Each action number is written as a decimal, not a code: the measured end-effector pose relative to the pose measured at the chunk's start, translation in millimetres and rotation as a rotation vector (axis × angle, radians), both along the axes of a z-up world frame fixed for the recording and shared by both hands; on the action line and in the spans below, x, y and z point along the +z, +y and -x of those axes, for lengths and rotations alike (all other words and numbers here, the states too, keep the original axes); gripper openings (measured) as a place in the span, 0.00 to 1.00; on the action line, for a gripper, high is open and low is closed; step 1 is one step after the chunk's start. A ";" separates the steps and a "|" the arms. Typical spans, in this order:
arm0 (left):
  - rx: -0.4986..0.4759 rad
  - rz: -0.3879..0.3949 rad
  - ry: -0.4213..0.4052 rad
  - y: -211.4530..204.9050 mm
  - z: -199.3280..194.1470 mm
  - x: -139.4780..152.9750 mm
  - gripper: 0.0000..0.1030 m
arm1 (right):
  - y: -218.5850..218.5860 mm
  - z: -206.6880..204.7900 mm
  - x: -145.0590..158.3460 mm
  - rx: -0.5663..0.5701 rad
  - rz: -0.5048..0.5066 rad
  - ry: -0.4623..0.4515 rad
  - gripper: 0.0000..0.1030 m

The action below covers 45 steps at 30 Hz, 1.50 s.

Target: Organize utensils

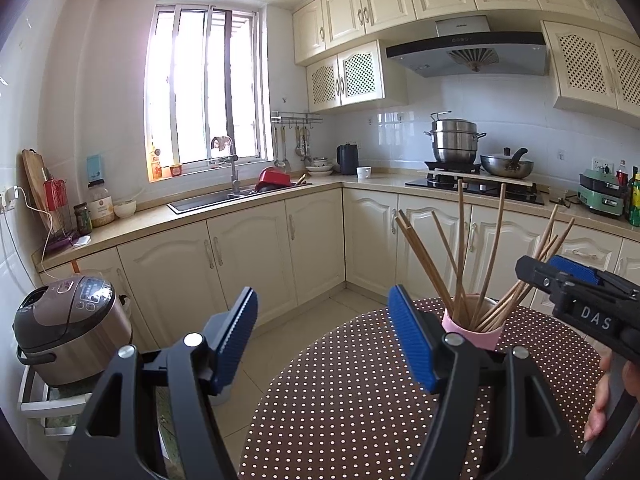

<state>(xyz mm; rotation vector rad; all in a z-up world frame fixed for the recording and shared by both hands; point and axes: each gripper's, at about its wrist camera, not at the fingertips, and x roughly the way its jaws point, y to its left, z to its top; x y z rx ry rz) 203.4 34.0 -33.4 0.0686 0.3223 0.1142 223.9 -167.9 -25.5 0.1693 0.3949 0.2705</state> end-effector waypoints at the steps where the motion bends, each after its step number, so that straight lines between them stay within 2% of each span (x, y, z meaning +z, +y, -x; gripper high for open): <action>1: -0.002 0.000 -0.001 -0.4 1.5 0.6 0.65 | -0.5 4.5 3.2 0.005 -0.001 -0.007 0.60; 11: -0.034 0.001 -0.031 -10.6 30.0 12.1 0.67 | -4.7 59.0 31.4 -0.014 0.025 -0.076 0.60; 19: -0.072 0.007 -0.063 -21.0 68.5 24.8 0.72 | -4.3 108.7 44.5 -0.048 0.070 -0.121 0.66; 29: -0.115 0.008 -0.093 -30.1 120.4 42.1 0.72 | -5.9 166.6 54.0 -0.096 0.096 -0.164 0.73; 39: -0.130 0.027 -0.111 -24.8 162.3 56.6 0.73 | 6.0 213.5 68.7 -0.086 0.121 -0.217 0.81; 41: -0.132 0.029 -0.113 -23.6 169.6 59.2 0.79 | 7.9 221.2 71.0 -0.085 0.123 -0.228 0.82; 45: -0.132 0.037 -0.136 -20.7 186.4 64.5 0.82 | 7.6 231.7 73.1 -0.088 0.117 -0.239 0.84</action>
